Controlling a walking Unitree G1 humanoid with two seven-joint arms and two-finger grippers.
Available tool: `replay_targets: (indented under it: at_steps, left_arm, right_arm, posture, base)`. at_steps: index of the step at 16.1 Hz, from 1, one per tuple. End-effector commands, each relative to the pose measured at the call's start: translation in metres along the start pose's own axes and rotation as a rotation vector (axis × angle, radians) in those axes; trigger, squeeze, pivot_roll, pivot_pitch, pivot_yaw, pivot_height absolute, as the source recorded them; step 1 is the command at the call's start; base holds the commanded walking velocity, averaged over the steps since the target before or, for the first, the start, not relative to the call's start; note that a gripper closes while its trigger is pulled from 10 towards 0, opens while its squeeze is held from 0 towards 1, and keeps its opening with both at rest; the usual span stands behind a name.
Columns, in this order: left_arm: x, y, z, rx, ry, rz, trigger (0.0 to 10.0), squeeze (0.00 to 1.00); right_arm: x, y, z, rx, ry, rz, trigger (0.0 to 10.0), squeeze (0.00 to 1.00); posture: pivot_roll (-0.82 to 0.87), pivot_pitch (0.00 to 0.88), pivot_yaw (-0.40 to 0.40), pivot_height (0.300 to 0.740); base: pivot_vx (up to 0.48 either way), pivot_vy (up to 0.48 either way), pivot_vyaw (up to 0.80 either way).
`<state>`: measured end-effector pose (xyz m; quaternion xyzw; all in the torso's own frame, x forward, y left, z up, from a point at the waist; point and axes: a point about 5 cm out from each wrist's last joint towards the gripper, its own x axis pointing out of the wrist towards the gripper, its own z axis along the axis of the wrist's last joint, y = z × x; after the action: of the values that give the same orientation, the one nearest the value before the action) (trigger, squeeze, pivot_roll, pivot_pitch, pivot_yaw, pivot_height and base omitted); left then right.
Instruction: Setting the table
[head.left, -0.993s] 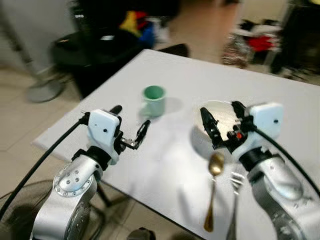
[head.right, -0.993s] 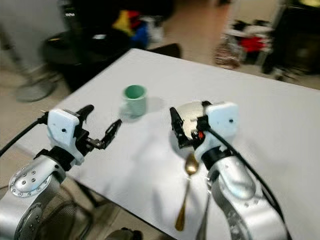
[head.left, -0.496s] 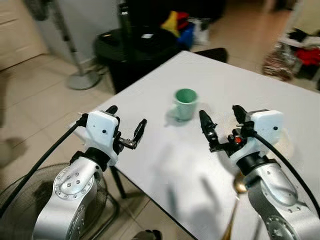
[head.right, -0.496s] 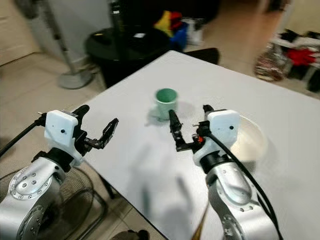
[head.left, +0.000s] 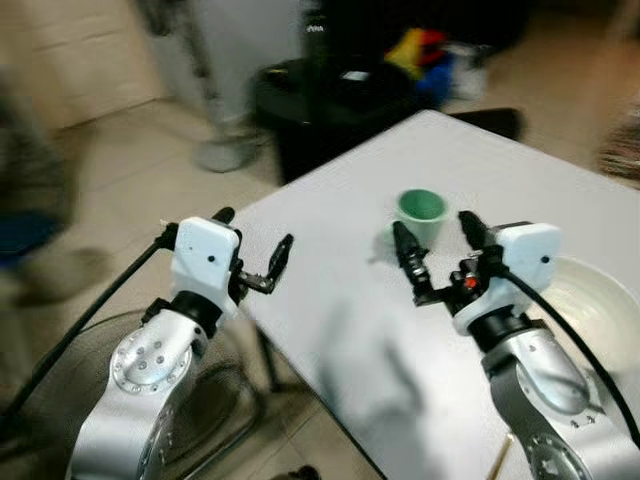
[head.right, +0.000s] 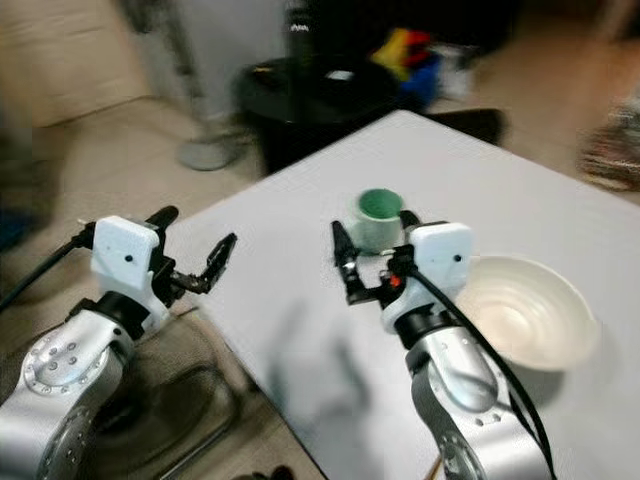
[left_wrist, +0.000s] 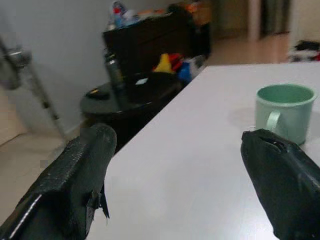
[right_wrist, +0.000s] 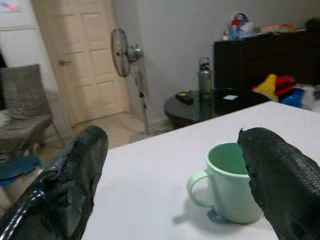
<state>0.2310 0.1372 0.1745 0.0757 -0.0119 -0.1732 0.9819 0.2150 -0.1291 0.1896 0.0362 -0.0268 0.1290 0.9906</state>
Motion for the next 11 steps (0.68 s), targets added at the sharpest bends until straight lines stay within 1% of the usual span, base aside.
replay_targets:
  at_steps: [1,7,11]
  left_arm:
    - [-0.0003,0.0029,0.0029,0.017,-0.012,0.012,10.0,0.00]
    - [-0.0006,0.0017,0.0011,-0.003,-0.007,0.011,10.0,0.00]
    - [-0.0009,0.0013,0.0006,-0.008,-0.008,0.014,10.0,0.00]
  right_arm:
    - [0.0000,0.0006,0.0025,-0.001,-0.015,0.003,10.0,1.00]
    - [0.0000,-0.0002,0.0017,0.005,-0.014,0.005,10.0,1.00]
    - [0.0001,-0.0001,0.0010,0.007,-0.012,0.012,10.0,1.00]
  posture:
    - [0.09,0.000,0.072,0.740]
    - [0.09,0.000,0.065,0.740]
    - [0.09,0.000,0.057,0.740]
  base:
    - [0.000,0.000,0.80]
    - [0.000,0.000,0.80]
    - [0.000,0.298,0.80]
